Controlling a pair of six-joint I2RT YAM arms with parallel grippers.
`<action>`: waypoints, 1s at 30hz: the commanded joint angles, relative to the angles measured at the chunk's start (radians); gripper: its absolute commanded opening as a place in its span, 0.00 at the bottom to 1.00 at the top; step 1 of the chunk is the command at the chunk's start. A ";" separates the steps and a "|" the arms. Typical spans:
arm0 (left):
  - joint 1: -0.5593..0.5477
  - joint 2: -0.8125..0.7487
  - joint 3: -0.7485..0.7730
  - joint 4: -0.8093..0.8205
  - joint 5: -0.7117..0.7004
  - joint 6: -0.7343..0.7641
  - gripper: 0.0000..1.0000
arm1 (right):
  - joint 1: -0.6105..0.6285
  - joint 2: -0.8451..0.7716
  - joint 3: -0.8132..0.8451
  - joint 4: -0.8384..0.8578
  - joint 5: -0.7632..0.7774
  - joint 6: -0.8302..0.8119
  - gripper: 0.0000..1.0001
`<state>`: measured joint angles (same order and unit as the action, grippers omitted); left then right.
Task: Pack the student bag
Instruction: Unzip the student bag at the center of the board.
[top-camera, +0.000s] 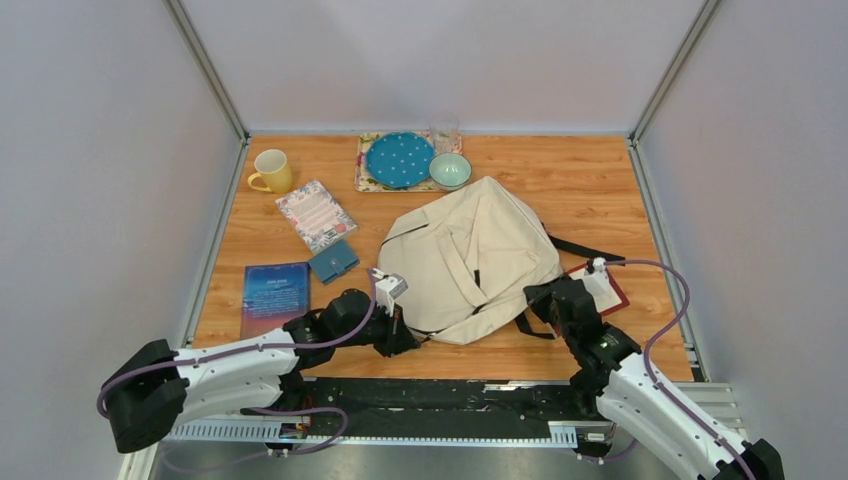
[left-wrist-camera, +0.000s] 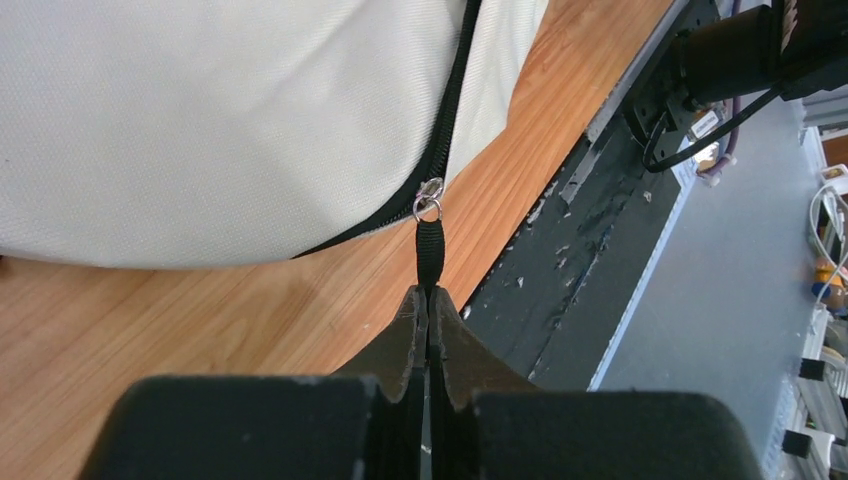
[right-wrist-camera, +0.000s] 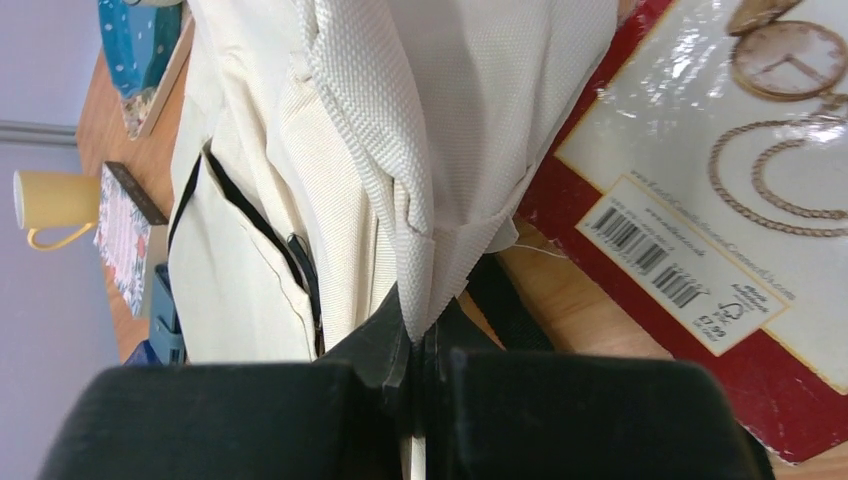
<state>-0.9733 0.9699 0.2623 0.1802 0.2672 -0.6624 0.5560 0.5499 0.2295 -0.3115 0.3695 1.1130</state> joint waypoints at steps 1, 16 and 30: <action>-0.004 -0.083 -0.044 -0.159 -0.020 0.037 0.00 | -0.021 0.004 0.088 0.081 -0.015 -0.084 0.01; -0.004 -0.117 0.061 -0.211 -0.042 0.043 0.00 | -0.021 0.008 0.381 -0.424 0.011 -0.007 0.86; -0.004 -0.070 0.104 -0.249 -0.036 0.076 0.00 | 0.459 -0.093 0.229 -0.383 0.169 0.317 0.94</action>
<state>-0.9737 0.8734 0.3199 -0.0711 0.2077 -0.6178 0.8661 0.4896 0.4934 -0.7437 0.3611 1.2945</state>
